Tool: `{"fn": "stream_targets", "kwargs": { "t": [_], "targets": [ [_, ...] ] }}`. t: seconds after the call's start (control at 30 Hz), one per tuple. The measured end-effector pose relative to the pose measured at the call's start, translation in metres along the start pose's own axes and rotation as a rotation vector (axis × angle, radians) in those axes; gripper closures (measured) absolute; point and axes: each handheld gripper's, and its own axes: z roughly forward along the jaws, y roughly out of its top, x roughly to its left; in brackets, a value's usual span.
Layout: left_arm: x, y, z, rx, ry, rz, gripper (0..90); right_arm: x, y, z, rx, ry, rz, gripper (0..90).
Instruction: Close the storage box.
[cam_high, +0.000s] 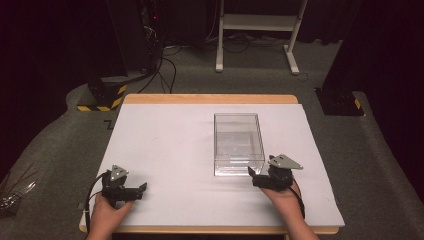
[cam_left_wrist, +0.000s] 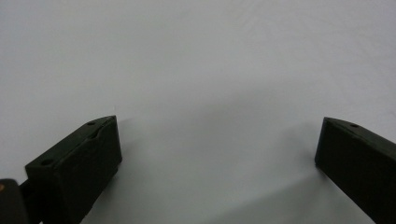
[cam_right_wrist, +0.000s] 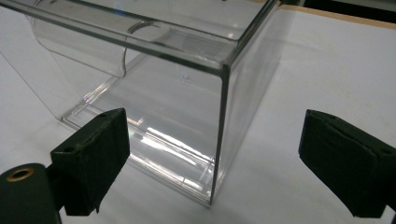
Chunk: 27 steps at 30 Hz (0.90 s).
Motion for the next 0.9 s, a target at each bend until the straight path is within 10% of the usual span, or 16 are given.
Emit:
{"fn": "stream_targets", "kwargs": {
  "t": [0.9],
  "targets": [
    [0.000, 0.000, 0.000, -0.001, 0.000, 0.001, 0.6, -0.040, -0.051, -0.041, 0.059, -0.103, 0.036, 9.7]
  ]
}}
